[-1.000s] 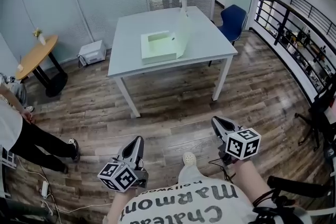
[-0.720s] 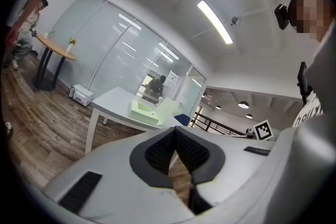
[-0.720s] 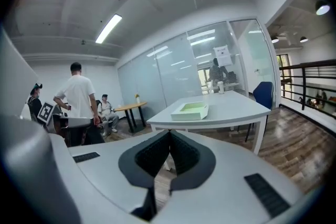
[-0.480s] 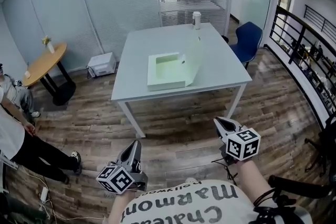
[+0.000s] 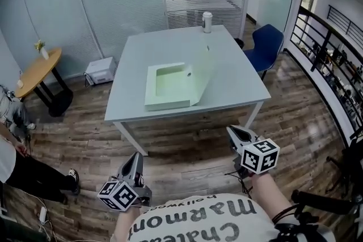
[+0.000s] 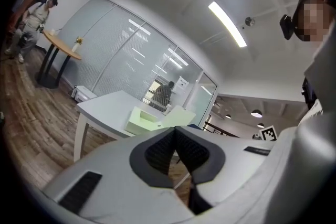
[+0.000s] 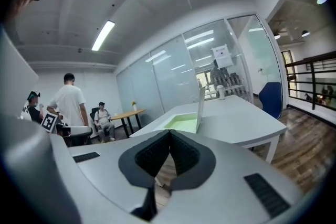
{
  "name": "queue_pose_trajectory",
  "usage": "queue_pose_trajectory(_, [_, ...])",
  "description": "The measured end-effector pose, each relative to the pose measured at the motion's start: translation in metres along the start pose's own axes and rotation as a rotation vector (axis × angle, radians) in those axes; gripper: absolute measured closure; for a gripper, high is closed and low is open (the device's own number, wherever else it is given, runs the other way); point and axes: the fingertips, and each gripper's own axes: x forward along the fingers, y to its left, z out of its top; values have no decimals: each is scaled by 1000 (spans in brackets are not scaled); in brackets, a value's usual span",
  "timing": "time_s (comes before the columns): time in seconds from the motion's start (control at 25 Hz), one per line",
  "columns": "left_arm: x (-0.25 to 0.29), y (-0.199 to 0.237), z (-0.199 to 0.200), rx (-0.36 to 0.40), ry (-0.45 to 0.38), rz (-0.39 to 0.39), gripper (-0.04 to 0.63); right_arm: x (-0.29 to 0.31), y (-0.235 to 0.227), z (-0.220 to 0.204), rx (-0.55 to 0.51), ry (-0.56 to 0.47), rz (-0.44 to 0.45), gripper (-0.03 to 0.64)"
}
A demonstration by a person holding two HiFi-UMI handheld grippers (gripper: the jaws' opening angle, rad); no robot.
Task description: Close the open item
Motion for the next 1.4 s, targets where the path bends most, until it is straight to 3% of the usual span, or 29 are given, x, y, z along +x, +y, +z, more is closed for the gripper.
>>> queue_pose_trajectory(0.32, [41, 34, 5, -35, 43, 34, 600, 44, -35, -13, 133, 33, -26, 615])
queue_pose_trajectory(0.6, [111, 72, 22, -66, 82, -39, 598, 96, -59, -3, 172, 33, -101, 615])
queue_pose_trajectory(1.04, [232, 140, 115, 7, 91, -208, 600, 164, -96, 85, 207, -156, -291, 615])
queue_pose_trajectory(1.28, [267, 170, 136, 51, 88, -274, 598, 170, -103, 117, 157, -278, -395, 615])
queue_pose_trajectory(1.4, [284, 175, 139, 32, 90, -282, 598, 161, -117, 132, 144, -313, -452, 615])
